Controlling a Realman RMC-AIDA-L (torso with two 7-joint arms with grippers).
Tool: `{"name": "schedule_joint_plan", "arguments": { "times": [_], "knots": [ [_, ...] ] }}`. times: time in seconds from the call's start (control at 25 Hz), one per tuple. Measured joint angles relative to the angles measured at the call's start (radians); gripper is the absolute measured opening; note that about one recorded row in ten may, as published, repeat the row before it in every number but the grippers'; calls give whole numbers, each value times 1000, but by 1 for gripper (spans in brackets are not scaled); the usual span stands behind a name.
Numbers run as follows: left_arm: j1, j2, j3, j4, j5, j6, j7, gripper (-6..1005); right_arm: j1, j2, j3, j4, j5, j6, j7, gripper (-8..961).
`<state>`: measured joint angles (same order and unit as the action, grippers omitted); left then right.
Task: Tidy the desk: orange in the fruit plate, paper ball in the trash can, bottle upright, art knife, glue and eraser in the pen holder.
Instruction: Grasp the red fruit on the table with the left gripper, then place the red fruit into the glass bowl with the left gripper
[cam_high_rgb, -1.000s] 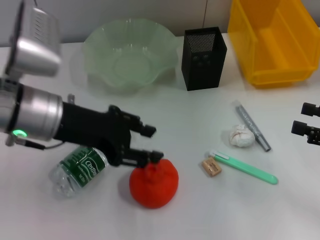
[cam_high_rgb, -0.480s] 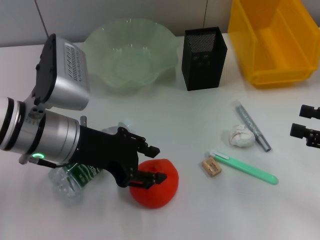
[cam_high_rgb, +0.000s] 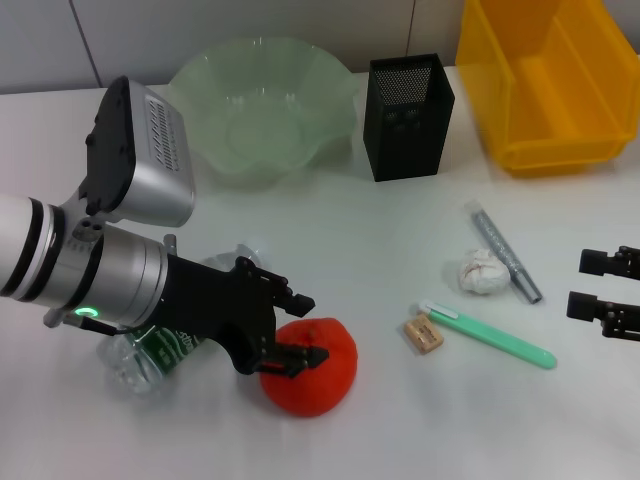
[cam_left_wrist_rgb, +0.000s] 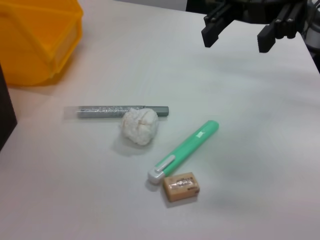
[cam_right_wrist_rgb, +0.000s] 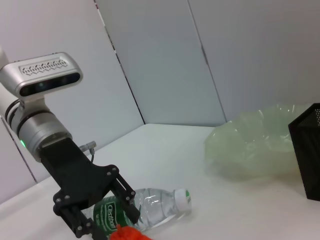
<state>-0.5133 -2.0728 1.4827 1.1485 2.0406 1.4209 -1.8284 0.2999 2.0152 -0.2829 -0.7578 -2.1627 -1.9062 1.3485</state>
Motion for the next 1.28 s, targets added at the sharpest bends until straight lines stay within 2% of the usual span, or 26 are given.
{"name": "schedule_joint_plan", "arguments": {
  "times": [0.16,0.6,0.96,1.28],
  "knots": [
    [-1,0,9,-9,3,-23,4,583,-4,0,5,1,2,-1,0,749],
    [0,-1,132,-32,39,-113,-2,584,-8,1,9,3,3,1,-1,749],
    [-29,-1,153,-30,100,-125,-126,568,-8,5,59,-2,10,-11,2,748],
    [-36,-1,166,14,105,-69,-132,394,-8,7,64,-5,16,-4,1,748]
  ]
}}
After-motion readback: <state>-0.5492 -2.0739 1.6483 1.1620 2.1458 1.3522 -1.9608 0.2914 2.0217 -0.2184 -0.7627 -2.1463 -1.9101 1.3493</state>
